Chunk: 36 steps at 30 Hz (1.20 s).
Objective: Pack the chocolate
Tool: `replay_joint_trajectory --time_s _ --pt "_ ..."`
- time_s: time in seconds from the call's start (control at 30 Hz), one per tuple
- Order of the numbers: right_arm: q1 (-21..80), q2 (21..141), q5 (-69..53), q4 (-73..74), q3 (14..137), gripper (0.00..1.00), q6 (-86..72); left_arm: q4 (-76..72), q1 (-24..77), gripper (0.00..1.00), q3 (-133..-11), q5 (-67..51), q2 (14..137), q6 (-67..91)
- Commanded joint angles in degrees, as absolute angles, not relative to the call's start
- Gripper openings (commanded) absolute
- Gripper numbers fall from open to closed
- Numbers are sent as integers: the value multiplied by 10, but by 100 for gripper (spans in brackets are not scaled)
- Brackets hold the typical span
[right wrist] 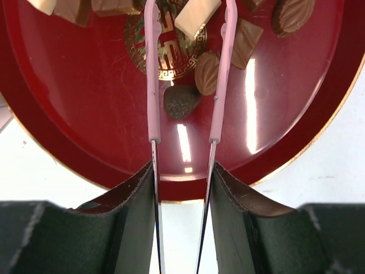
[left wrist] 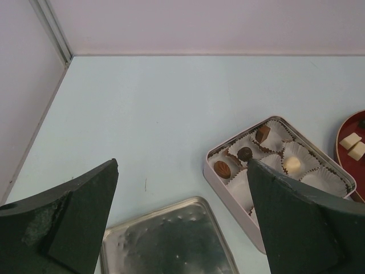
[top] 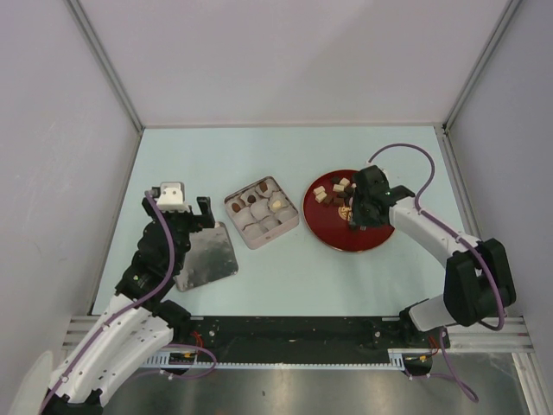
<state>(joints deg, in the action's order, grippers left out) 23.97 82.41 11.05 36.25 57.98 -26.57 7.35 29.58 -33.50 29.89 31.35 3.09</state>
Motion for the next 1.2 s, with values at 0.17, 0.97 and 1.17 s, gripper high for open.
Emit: replay_joint_trajectory --time_s 0.17,0.97,1.17 --pt "229 855 106 331 581 42 -279 50 293 100 -334 305 306 35" --pt "193 874 85 331 581 35 -239 48 293 100 -332 303 301 32" --pt "186 883 87 323 581 35 -230 48 293 100 -333 303 301 32"
